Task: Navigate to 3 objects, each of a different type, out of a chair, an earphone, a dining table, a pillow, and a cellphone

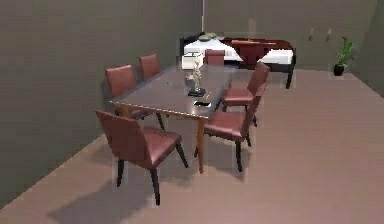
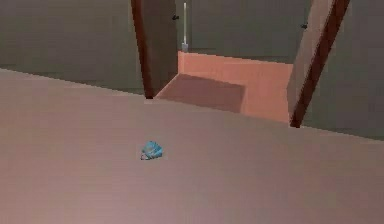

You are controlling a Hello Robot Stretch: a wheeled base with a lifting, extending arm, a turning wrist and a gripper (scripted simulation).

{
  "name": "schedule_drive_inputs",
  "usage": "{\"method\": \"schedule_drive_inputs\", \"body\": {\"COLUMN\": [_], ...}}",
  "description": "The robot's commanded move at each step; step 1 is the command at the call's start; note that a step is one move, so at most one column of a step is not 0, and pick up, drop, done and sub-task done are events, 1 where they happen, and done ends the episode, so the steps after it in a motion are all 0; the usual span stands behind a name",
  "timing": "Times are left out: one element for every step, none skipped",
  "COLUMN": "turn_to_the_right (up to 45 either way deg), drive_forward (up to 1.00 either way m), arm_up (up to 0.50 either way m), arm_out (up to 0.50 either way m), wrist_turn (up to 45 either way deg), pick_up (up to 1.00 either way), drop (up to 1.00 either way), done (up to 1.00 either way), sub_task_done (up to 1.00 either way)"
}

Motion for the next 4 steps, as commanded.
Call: {"method": "schedule_drive_inputs", "body": {"turn_to_the_right": [0.0,-18.0,0.0,36.0], "drive_forward": [0.45,0.0,0.0,0.0], "arm_up": [0.0,0.0,0.0,0.0], "arm_out": [0.0,0.0,0.0,0.0], "wrist_turn": [0.0,0.0,0.0,0.0], "pick_up": [0.0,0.0,0.0,0.0], "drop": [0.0,0.0,0.0,0.0], "done": [0.0,0.0,0.0,0.0], "sub_task_done": [0.0,0.0,1.0,0.0]}}
